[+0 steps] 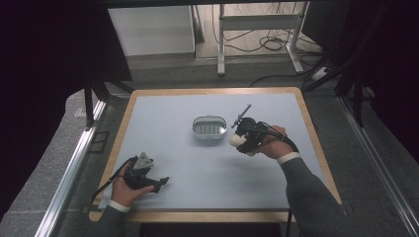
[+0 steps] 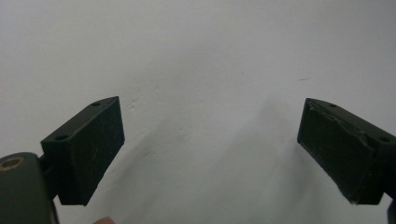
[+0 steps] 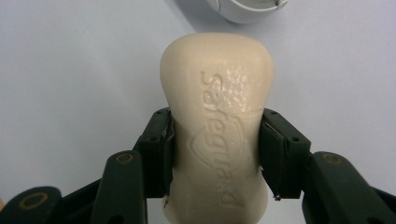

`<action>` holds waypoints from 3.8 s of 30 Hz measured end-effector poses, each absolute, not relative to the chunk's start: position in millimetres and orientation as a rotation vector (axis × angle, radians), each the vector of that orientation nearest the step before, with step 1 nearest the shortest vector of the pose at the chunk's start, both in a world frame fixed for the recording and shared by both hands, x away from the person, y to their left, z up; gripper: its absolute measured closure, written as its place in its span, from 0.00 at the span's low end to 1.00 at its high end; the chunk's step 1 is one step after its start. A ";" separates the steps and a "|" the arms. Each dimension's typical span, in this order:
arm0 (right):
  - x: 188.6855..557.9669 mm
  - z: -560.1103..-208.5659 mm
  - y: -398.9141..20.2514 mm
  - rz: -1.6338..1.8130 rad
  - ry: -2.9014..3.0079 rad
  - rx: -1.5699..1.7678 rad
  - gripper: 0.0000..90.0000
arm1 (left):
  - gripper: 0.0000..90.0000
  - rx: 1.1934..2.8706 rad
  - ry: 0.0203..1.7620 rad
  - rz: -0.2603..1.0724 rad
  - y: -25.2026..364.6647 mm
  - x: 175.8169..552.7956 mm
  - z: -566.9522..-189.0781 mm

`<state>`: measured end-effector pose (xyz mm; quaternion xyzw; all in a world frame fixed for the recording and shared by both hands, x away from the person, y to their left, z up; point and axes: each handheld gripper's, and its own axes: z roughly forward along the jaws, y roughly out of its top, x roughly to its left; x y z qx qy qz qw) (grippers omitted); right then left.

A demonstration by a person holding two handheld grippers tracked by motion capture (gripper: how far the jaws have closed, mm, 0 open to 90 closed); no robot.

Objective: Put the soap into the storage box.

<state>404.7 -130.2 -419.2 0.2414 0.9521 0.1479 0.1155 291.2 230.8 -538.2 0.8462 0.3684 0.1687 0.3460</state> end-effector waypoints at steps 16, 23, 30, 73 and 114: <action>412.2 -404.4 -123.9 0.453 2.770 0.695 0.55 | 0.09 2.192 0.954 0.433 230.3 291.0 -538.3; 417.9 -401.2 -121.3 0.464 2.774 0.686 0.55 | 0.09 2.194 0.954 0.431 230.2 291.0 -538.3; 423.7 -401.6 -118.9 0.455 2.778 0.676 0.55 | 0.09 2.194 0.954 0.430 230.0 291.1 -538.5; 462.9 -403.8 -80.2 0.469 2.804 0.619 0.55 | 0.09 2.187 0.950 0.427 231.9 290.9 -536.7; 491.1 -421.6 -31.7 0.431 2.898 0.422 0.55 | 0.09 2.188 0.947 0.420 230.7 291.6 -538.1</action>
